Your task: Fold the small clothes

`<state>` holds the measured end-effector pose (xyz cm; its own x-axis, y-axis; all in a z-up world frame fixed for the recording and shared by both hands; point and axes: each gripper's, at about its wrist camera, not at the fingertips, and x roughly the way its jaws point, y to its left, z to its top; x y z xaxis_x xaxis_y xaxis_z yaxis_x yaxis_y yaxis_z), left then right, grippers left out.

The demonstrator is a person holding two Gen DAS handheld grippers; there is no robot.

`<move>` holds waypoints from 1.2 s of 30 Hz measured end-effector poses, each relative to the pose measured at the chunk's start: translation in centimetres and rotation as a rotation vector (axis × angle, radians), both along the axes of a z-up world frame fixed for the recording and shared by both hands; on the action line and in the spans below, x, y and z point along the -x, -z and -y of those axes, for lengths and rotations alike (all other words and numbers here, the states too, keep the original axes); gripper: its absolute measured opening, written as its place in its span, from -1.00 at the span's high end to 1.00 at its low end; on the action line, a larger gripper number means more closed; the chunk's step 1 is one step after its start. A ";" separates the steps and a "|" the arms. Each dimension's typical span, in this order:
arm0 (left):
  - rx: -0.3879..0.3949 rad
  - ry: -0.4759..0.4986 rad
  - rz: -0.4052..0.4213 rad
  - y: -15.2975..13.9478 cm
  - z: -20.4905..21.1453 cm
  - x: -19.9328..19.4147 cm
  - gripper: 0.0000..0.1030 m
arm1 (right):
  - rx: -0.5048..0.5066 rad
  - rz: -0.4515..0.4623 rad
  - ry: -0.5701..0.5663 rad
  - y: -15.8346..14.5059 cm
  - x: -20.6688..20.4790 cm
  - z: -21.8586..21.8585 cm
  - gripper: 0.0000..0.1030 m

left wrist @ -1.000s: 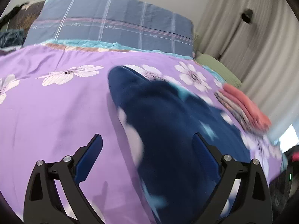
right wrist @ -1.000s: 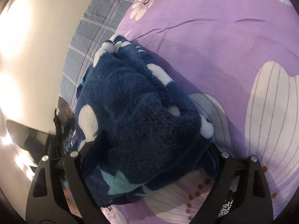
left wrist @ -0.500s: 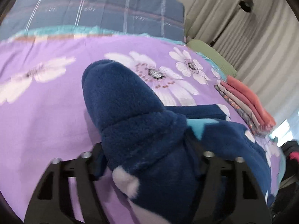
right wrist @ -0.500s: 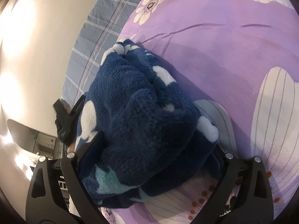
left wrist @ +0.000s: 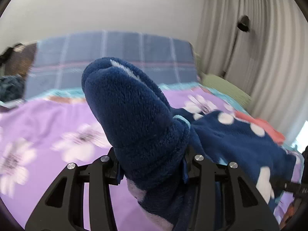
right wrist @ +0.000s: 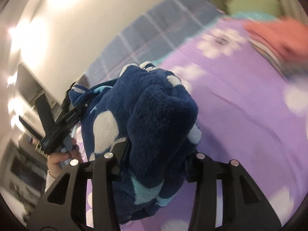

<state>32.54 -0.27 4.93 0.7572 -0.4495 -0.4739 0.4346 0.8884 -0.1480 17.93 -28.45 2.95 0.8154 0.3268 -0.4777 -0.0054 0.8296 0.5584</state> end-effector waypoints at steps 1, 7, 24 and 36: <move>-0.006 -0.037 0.011 -0.9 -1.3 -0.6 0.13 | 0.026 0.023 -0.044 -0.8 -1.9 -0.6 0.17; -0.029 -0.230 0.028 -3.9 -7.3 -6.0 0.13 | 0.064 0.023 -0.296 -4.0 -16.4 -5.3 0.20; -0.021 -0.525 -0.263 9.3 -14.9 -20.8 -0.29 | 0.412 -0.138 -0.222 5.6 -38.7 -16.2 -0.37; -0.146 -0.480 -0.174 11.1 -13.7 -15.9 -0.80 | 0.521 -0.073 -0.145 4.5 -31.0 -14.5 -0.57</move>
